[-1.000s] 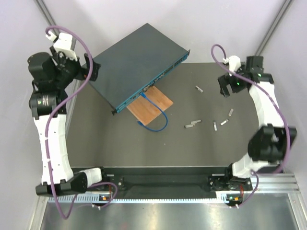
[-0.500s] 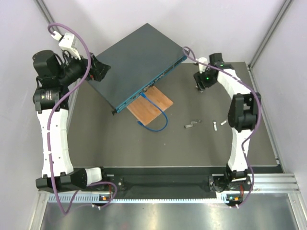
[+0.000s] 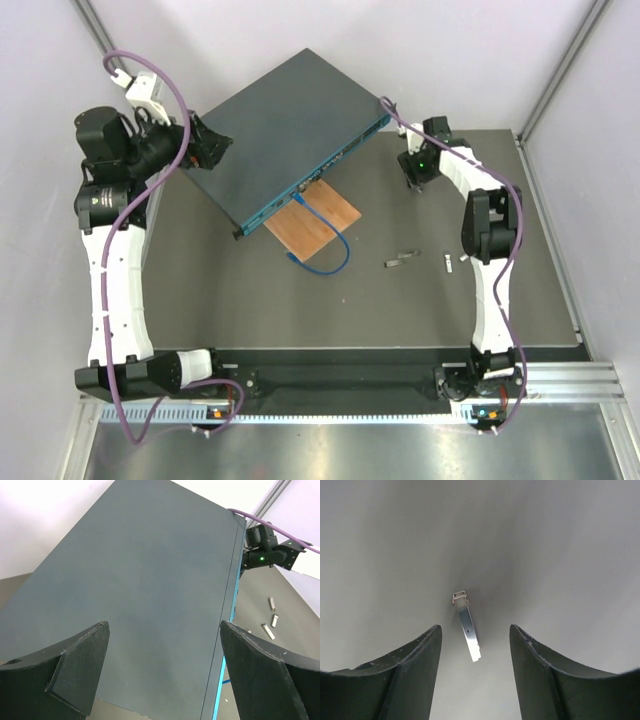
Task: Insert the plug into the switch port
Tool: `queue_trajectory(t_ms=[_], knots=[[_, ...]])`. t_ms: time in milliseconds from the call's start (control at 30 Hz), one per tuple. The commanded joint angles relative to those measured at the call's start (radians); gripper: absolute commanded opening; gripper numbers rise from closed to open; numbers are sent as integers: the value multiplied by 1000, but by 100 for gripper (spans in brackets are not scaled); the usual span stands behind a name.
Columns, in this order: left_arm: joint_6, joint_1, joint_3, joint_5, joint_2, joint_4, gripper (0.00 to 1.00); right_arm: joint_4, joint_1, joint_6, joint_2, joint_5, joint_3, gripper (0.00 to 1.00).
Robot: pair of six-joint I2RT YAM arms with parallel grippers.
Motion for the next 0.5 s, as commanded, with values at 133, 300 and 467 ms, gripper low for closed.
queue_trajectory(t_ms=[133, 300, 467], knots=[[-29, -7, -6, -5, 7, 78, 95, 16, 11, 17, 40, -11, 27, 50], [-30, -9, -6, -10, 16, 96, 94, 29, 11, 9, 28, -2, -32, 33], [-35, -10, -3, -7, 25, 112, 93, 47, 3, -3, -38, 6, -88, 0]])
